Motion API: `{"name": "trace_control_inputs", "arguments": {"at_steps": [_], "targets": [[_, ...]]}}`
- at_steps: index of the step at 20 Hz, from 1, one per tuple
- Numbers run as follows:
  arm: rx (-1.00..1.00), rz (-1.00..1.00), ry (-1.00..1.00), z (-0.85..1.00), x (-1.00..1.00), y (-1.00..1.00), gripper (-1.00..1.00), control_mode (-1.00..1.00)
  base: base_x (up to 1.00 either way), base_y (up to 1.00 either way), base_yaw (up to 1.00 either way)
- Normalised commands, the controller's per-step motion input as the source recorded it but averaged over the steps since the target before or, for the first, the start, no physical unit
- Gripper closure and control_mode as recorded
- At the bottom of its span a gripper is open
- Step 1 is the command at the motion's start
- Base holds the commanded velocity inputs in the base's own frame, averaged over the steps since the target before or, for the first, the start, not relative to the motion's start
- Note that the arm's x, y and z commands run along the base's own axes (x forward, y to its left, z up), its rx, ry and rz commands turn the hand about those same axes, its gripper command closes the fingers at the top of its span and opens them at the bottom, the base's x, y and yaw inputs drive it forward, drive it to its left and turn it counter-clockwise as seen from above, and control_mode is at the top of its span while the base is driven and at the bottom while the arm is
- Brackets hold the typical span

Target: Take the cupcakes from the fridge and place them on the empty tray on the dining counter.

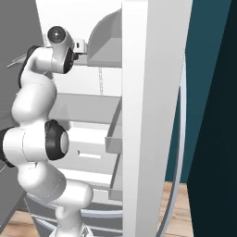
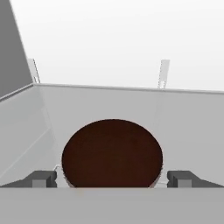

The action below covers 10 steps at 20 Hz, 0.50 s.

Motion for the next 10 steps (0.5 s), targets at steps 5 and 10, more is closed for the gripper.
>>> {"name": "trace_control_inputs", "arguments": {"at_steps": [5, 10], "targets": [[0.0, 0.0, 0.0, -0.13, 0.34, 0.05, -1.0, -1.0, 0.0, 0.0, 0.0], [0.0, 0.0, 0.0, -0.11, 0.33, 0.06, -1.0, -1.0, 0.0, 0.0, 0.0]]}}
